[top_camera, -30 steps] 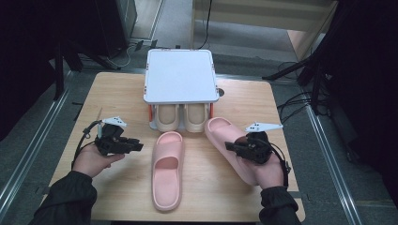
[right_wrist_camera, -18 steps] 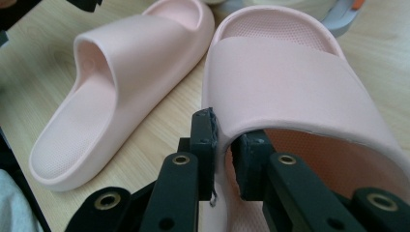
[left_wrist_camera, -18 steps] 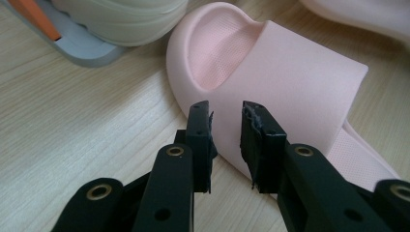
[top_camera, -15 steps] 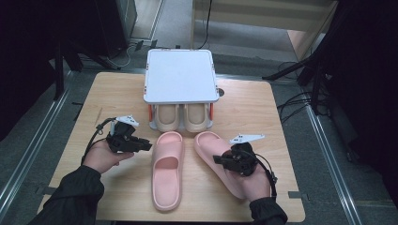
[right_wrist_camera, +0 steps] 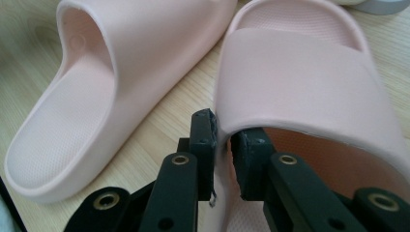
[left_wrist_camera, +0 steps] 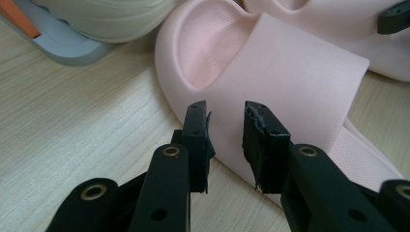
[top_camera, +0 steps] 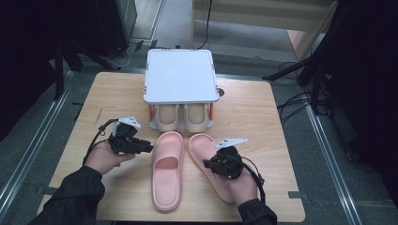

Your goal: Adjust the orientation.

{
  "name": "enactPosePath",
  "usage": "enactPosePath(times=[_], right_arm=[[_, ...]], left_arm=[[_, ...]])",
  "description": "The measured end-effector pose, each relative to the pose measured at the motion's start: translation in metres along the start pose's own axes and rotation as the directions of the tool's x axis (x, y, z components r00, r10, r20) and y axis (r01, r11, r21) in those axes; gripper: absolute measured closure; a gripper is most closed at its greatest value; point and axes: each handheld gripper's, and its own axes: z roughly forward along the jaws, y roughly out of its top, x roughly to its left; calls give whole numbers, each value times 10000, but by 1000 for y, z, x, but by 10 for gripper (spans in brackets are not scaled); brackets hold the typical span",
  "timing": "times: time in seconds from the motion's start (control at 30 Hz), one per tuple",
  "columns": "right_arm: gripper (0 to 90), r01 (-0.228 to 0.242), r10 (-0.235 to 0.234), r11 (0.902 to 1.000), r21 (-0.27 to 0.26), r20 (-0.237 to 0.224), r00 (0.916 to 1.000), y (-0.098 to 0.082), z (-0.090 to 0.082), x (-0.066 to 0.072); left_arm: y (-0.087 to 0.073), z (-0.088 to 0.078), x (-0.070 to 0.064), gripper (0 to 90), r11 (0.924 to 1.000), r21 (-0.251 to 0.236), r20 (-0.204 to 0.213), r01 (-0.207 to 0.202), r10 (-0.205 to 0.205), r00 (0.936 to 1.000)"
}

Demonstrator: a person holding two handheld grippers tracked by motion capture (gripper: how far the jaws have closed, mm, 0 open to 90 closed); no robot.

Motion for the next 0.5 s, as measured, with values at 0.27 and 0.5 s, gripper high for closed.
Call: enactPosePath(times=[0.27, 0.5], right_arm=[[781, -137, 130, 9995, -270, -256, 9996, 5, 14, 8], [761, -63, 47, 9992, -407, -406, 9992, 9, 20, 15]], left_arm=[[0, 9, -6, 696, 9993, 343, 141, -123, 118, 9998], [-2, 11, -10, 690, 9989, 439, 176, -183, 175, 9997]])
